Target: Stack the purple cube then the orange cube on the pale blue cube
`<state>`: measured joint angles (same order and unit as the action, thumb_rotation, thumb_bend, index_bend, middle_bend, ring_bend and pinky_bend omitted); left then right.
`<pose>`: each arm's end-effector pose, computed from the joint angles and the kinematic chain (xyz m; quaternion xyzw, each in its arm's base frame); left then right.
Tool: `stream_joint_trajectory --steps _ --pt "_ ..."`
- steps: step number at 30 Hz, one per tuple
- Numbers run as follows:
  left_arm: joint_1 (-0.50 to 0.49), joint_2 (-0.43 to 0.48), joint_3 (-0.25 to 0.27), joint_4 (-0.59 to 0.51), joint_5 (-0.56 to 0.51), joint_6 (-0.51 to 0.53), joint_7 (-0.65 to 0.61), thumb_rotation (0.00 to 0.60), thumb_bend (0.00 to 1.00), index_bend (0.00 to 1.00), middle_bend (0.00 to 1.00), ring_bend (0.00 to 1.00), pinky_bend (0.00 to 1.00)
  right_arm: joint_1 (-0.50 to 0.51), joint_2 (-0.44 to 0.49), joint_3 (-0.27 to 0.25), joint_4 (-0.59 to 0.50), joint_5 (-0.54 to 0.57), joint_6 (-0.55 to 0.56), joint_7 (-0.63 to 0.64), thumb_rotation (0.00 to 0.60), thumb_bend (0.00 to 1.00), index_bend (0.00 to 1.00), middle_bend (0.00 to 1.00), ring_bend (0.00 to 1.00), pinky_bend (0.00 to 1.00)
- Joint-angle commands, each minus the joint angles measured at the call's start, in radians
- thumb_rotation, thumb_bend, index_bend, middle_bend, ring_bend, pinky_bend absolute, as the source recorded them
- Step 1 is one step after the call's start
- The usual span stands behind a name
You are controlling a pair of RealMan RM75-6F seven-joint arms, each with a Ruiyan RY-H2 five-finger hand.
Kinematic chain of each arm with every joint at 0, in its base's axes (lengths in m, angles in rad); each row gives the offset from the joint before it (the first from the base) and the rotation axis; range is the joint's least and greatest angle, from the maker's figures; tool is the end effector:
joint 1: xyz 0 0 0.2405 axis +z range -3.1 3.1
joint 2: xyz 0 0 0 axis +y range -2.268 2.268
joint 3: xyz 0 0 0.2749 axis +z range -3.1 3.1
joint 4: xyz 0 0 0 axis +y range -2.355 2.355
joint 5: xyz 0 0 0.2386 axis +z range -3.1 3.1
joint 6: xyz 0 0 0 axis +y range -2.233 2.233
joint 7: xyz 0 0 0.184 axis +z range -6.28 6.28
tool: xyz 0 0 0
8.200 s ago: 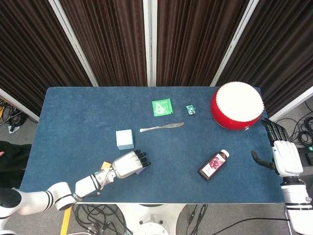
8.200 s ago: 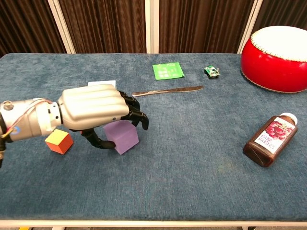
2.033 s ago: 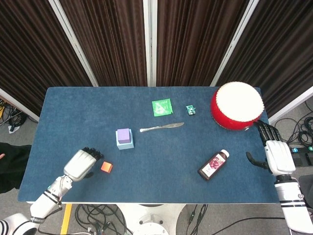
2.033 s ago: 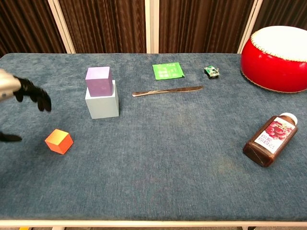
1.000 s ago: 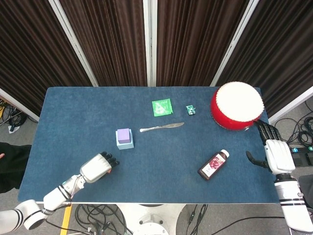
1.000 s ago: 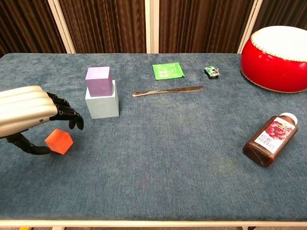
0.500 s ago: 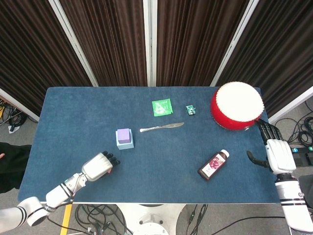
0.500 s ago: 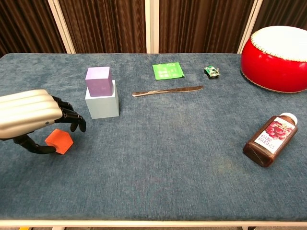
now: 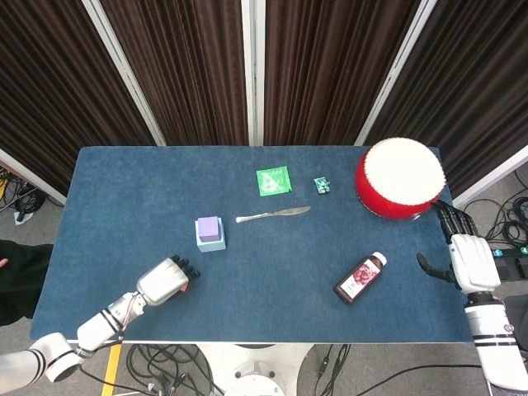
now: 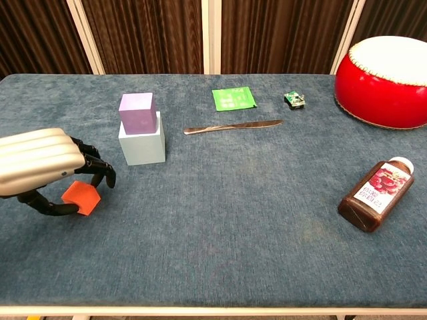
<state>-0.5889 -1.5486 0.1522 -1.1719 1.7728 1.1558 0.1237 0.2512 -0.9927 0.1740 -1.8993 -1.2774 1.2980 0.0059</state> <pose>-0.2444 0.3044 -0.0742 -0.8698 -0.1743 -0.3268 0.3261 -0.2682 -0.2930 0.1524 0.5612 -0.4607 0.4373 0.5307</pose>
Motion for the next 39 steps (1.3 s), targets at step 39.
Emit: stream_joint_trajectory --steps 39 --pt "-0.217 0.178 -0.381 -0.400 -0.440 -0.194 0.177 0.600 0.33 0.47 0.63 0.44 0.50 0.011 -0.006 -0.007 0.007 -0.001 -0.024 -0.004 0.600 0.22 0.00 0.03 0.00 0.00"
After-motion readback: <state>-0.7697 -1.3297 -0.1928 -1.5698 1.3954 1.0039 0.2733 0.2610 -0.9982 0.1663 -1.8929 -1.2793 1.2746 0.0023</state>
